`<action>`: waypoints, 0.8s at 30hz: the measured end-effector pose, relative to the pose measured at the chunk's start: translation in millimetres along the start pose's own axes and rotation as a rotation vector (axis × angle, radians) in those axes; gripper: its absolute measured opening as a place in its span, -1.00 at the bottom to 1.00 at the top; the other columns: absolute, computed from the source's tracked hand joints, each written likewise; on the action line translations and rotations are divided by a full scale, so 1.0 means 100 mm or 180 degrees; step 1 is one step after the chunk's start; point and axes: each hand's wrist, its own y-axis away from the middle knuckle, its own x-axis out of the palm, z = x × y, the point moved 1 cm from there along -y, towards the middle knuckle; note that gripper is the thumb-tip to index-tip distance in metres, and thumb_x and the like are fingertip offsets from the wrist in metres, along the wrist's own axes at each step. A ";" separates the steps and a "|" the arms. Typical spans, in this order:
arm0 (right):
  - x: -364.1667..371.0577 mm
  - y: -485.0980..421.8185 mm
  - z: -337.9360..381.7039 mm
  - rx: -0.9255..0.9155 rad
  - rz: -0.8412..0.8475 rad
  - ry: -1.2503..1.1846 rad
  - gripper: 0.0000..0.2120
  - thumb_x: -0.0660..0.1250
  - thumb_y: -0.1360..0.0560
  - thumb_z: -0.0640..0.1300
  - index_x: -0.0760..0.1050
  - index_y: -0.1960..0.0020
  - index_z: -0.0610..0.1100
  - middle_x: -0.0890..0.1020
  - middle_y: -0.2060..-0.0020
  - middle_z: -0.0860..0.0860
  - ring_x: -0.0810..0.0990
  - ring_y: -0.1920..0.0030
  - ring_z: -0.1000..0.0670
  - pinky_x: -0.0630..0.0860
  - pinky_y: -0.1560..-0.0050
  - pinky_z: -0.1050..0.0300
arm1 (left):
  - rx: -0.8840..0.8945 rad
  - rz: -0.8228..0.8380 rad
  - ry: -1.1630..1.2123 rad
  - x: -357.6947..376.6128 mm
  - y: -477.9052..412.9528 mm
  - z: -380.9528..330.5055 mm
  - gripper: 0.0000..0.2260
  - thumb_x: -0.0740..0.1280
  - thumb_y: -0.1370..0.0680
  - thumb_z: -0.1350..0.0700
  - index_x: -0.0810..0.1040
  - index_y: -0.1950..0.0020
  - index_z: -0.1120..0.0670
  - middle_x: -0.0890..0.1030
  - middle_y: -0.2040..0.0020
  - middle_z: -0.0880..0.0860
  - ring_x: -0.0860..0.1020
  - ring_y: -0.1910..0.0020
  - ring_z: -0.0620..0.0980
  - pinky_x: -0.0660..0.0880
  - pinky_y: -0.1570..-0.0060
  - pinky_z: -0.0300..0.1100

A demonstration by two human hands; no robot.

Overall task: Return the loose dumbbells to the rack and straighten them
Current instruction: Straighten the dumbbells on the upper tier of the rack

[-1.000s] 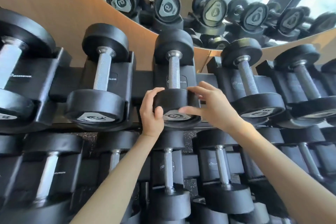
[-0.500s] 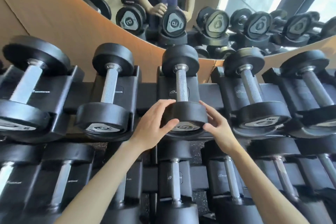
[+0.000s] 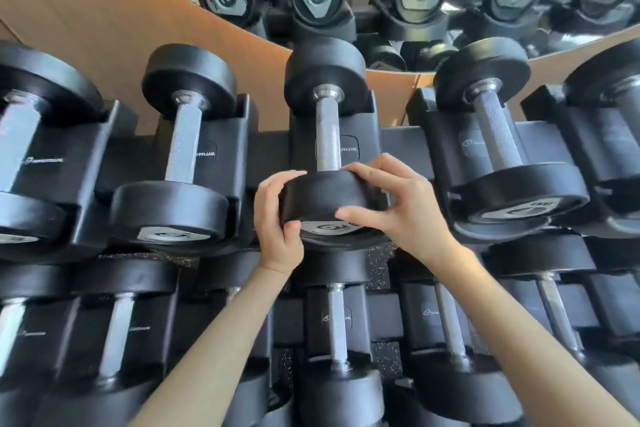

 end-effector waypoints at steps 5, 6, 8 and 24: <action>0.06 -0.22 0.50 -0.0091 0.0527 0.2023 -0.41 0.30 -0.28 0.40 0.58 -0.09 0.01 0.46 0.19 0.05 0.51 0.15 -0.05 0.42 0.30 0.09 | -0.0625 -0.0530 0.0294 0.17 0.24 0.18 -0.54 -0.11 -0.58 -0.29 0.35 -0.34 -0.16 0.45 -0.22 -0.09 0.43 -0.23 -0.06 0.35 -0.22 -0.06; 0.17 -0.30 0.60 -0.0181 0.0649 0.2457 -0.42 0.26 -0.29 0.41 0.58 -0.06 0.00 0.44 0.19 0.04 0.52 0.13 -0.08 0.32 0.35 0.14 | -0.0876 -0.0559 0.0303 0.17 0.28 0.22 -0.60 -0.08 -0.60 -0.25 0.33 -0.33 -0.17 0.42 -0.22 -0.08 0.41 -0.22 -0.15 0.35 -0.23 -0.10; 0.36 -0.43 0.76 -0.0452 0.0894 0.3052 -0.46 0.25 -0.35 0.39 0.57 -0.01 -0.05 0.34 0.21 0.03 0.51 0.11 -0.10 0.16 0.40 0.15 | -0.1399 -0.0419 0.0186 0.15 0.39 0.25 -0.65 0.00 -0.59 -0.03 0.37 -0.30 0.02 0.43 -0.20 0.05 0.39 -0.20 -0.12 0.34 -0.25 -0.04; 0.06 0.32 -0.36 0.0618 0.0164 -0.1253 -0.56 0.23 -0.46 -0.03 0.37 -0.33 0.21 0.54 -0.05 0.18 0.51 0.04 0.17 0.35 -0.05 0.38 | -0.0186 0.0814 0.0219 0.03 -0.15 -0.38 -0.47 0.17 -0.55 -0.24 0.46 -0.23 0.20 0.48 -0.14 0.01 0.47 -0.15 0.01 0.39 -0.20 -0.09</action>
